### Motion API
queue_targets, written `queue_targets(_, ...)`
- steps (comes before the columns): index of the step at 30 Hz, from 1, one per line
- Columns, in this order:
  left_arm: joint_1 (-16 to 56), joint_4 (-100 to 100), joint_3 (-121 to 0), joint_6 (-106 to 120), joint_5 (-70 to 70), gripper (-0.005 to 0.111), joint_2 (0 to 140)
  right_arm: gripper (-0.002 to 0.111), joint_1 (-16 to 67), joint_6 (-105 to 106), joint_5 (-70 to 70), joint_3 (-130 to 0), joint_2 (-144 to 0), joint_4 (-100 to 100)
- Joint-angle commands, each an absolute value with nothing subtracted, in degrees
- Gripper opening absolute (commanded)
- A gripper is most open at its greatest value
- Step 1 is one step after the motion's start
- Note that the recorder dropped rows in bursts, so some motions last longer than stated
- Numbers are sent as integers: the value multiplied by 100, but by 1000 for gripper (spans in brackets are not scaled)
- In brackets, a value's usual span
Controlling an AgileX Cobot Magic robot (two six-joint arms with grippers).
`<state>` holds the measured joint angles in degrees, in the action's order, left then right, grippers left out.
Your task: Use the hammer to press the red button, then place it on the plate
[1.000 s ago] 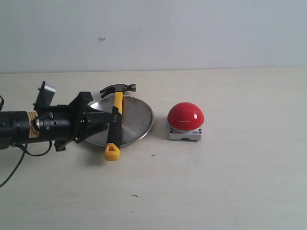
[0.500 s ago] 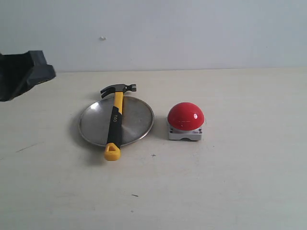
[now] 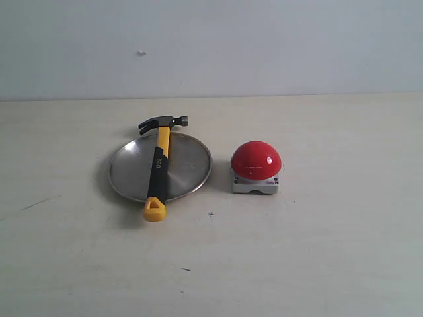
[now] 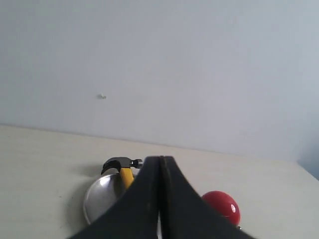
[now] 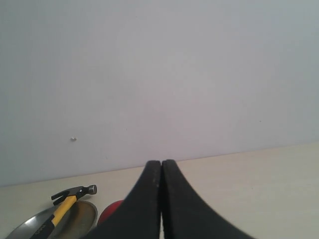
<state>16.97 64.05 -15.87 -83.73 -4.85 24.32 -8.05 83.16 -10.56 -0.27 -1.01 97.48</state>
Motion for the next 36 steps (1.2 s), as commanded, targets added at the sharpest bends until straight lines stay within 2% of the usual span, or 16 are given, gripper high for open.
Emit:
queue_targets(1, 1725, 6382, -1279, -8447, -809, 0, 1911, 0, -800, 8322, -1100, 0, -73, 9733)
queue_targets(13, 1942, 6407, -1269, -8421, -1185, 0, 2113, 0, -800, 8322, -1110, 0, -73, 9733)
queue_targets(24, 1942, 6429, -1252, -7351, -1081, 0, 2075, 0, -800, 8322, -1110, 0, -73, 9733)
queue_targets(26, 1942, 5645, -1162, -6712, -861, 0, 2034, 0, -800, 8322, -1110, 0, -73, 9733)
queue_targets(30, 1851, 2821, -818, -3739, -533, 0, 1931, 0, -800, 8322, -1110, 0, -73, 9733)
queue_targets(36, 1640, 1913, -254, -2165, -674, 0, 1559, 0, -800, 8322, -1110, 0, -73, 9733)
